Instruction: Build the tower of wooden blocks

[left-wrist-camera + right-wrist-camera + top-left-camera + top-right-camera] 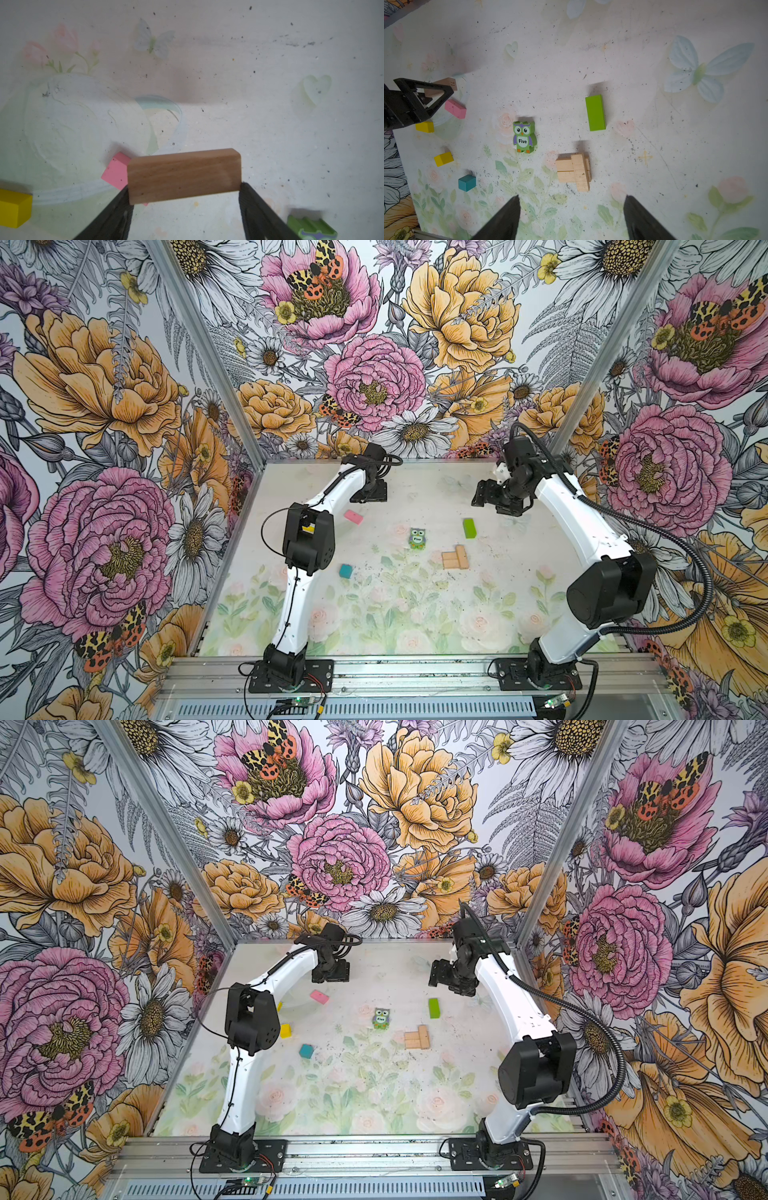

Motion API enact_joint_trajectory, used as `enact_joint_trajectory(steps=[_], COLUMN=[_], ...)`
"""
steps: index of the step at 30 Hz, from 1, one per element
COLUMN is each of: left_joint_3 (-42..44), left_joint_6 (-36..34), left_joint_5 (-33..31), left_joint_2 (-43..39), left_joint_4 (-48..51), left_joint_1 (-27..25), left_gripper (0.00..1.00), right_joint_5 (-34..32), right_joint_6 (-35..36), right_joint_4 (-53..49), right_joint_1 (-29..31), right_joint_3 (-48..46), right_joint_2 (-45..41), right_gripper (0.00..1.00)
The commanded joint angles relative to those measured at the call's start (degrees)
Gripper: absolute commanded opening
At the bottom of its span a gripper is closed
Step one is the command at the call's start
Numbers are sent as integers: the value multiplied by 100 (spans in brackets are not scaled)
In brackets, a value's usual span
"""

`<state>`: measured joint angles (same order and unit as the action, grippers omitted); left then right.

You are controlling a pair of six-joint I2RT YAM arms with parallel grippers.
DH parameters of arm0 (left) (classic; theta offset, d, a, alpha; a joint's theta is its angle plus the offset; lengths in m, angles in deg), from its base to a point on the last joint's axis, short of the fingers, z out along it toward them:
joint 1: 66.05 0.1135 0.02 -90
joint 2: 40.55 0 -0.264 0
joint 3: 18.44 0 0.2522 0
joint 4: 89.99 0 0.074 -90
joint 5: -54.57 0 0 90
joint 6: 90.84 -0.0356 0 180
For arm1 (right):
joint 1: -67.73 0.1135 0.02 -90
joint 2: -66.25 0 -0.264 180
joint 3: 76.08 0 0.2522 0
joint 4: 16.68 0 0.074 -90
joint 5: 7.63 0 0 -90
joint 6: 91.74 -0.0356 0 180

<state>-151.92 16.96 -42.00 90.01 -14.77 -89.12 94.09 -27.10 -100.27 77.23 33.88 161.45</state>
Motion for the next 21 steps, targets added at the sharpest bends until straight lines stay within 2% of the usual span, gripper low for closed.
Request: enact_joint_trajectory(steps=[1,13,21], left_joint_3=[368,2025,2351], left_joint_6=[-274,-1081,-968], left_joint_5=[112,657,786], left_joint_2=[-422,-1584,-1723], left_joint_4=[-352,-1400,-1476], left_joint_1=[-253,-938,-980], left_gripper=[73,71,73], right_joint_5=[71,278,128], right_joint_6=[50,50,139], right_joint_4=[131,147,83], right_joint_1=[-15,-10,-30], right_joint_3=[-128,-341,-374], right_joint_2=[-305,-720,-813], right_gripper=[80,81,81])
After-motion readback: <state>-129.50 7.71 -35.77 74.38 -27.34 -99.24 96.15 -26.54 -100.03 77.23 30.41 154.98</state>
